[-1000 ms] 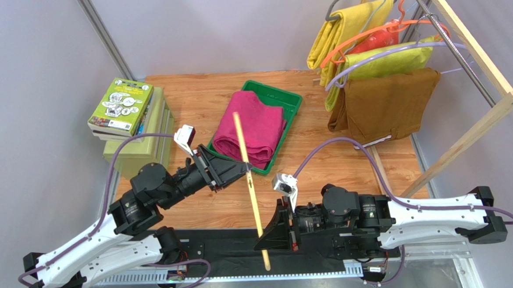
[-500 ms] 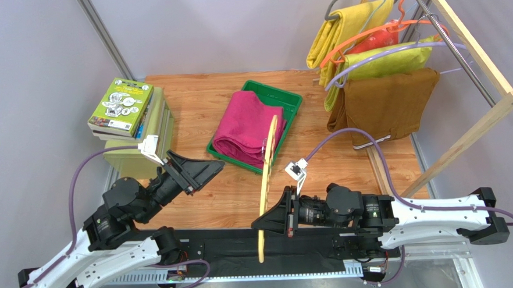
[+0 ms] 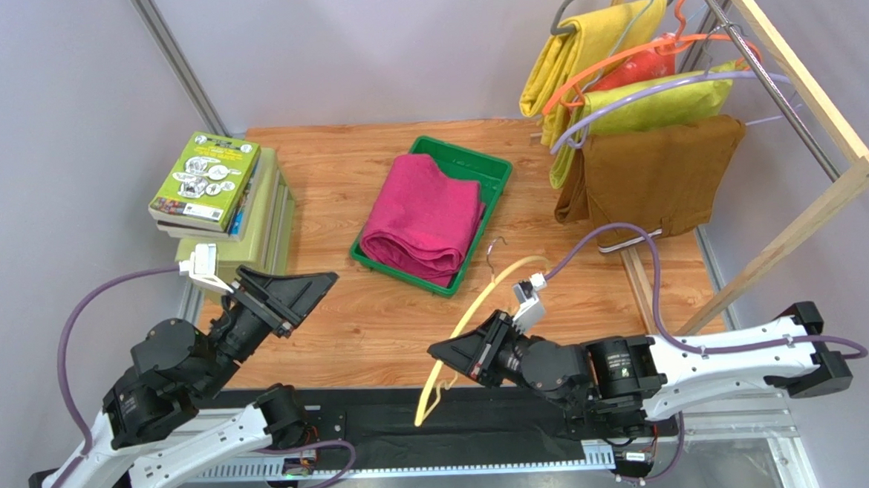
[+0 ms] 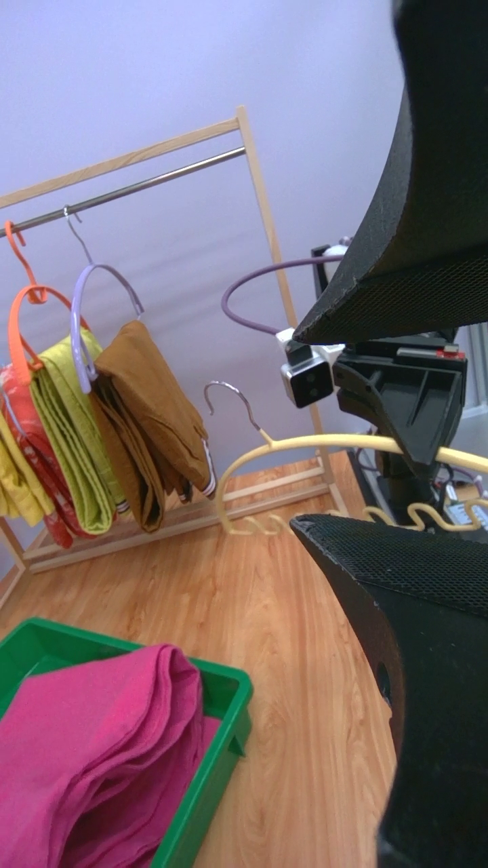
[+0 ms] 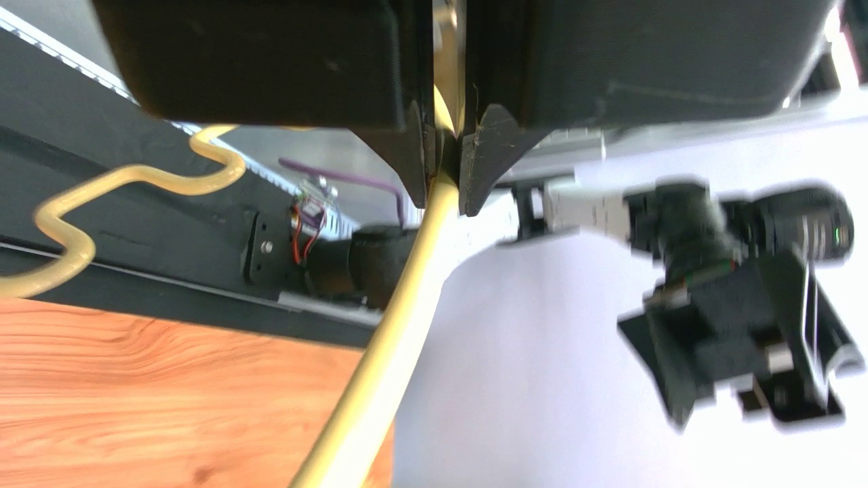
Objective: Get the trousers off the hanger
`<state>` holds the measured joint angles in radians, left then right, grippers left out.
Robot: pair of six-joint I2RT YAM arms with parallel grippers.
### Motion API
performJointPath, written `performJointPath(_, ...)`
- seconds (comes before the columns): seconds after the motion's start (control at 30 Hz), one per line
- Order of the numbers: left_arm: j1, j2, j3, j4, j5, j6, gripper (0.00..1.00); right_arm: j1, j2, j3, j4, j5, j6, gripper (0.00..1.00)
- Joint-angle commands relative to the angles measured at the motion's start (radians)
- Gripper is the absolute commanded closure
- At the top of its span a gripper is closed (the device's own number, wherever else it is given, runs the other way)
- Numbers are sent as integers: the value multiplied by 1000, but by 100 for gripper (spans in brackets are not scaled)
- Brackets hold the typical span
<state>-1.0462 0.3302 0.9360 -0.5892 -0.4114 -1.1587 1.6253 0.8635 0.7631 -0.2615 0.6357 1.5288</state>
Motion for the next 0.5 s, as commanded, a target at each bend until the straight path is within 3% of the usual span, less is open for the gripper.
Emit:
performJointPath(0.0, 0, -32, 24, -43, -40, 42, 33, 41, 64, 149, -230, 366, 226, 100)
performJointPath(0.13, 0, -56, 21, -60, -41, 45, 33, 41, 129, 220, -344, 551, 262, 100)
performJointPath(0.37, 0, -85, 18, -83, -40, 50, 34, -24, 223, 370, -608, 702, 292, 100)
performJointPath(0.47, 0, -88, 17, -83, -40, 51, 34, -93, 223, 389, -607, 710, 180, 100)
